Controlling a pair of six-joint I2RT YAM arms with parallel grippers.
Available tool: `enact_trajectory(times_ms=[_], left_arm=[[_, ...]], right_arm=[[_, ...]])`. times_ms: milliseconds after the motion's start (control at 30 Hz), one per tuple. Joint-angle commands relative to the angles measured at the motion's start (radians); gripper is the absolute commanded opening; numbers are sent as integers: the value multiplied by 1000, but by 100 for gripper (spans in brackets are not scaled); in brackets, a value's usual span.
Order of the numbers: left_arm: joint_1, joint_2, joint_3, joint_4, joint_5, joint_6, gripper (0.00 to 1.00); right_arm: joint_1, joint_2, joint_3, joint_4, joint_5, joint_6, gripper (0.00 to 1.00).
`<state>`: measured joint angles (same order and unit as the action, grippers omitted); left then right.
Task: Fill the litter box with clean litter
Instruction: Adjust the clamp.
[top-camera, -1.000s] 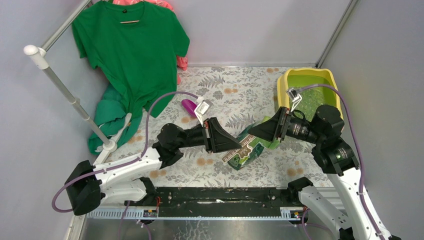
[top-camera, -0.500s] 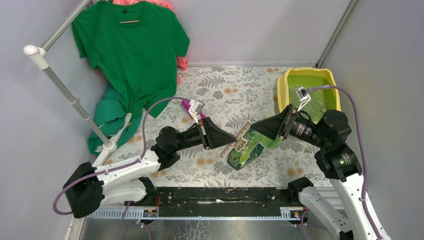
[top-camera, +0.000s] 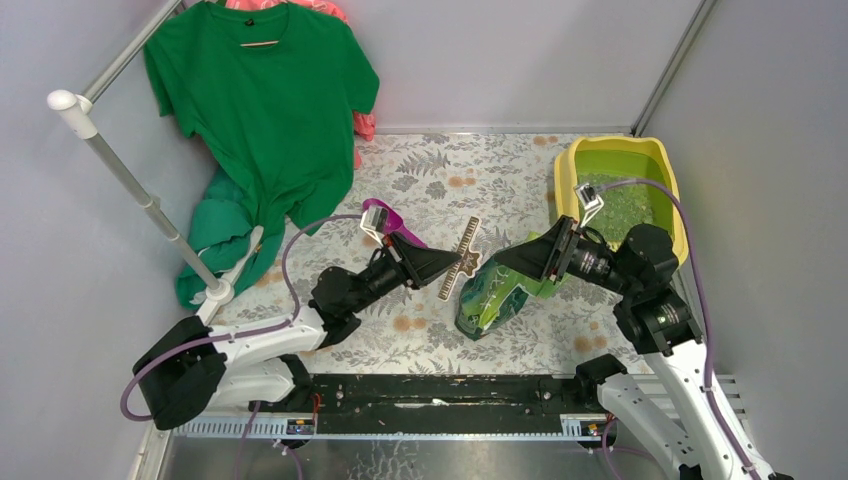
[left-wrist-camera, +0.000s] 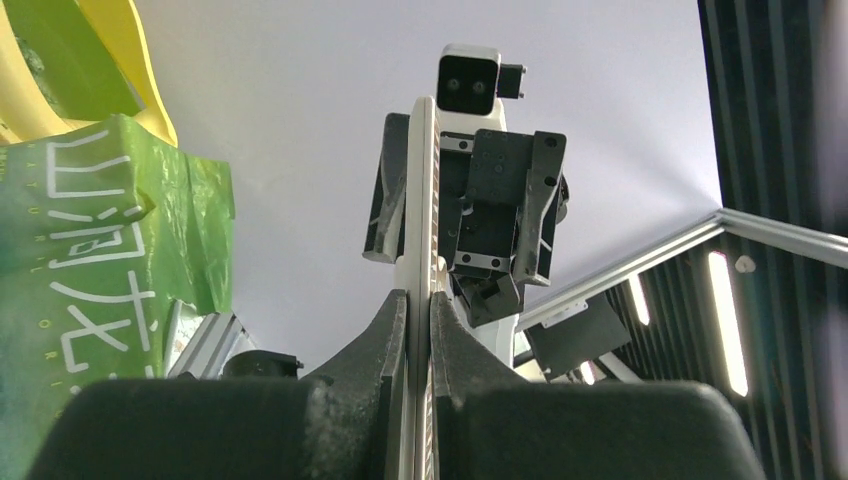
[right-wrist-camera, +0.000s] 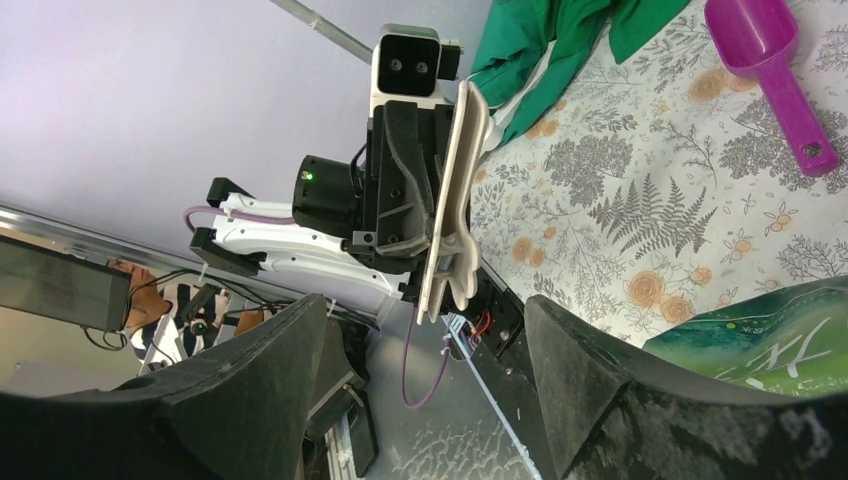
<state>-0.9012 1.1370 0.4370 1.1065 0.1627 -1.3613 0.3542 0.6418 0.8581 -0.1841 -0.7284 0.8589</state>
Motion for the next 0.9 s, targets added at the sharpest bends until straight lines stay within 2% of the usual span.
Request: enact_trajectory(times_ms=[0, 300, 400, 700, 867], left_arm=[[4, 33, -20, 177, -75, -55, 4], [2, 88, -29, 233, -100, -69, 4], [-1, 98, -31, 239, -105, -69, 4], [-8, 121, -34, 252, -123, -68, 4], [-8, 134, -34, 268, -122, -73, 4]], right_arm=[[0, 18, -17, 120, -49, 46, 78], [10, 88, -38, 92, -39, 44, 72], [23, 97, -49, 132, -35, 62, 72], [116, 156, -39, 218, 13, 77, 68], [167, 176, -39, 228, 47, 73, 61]])
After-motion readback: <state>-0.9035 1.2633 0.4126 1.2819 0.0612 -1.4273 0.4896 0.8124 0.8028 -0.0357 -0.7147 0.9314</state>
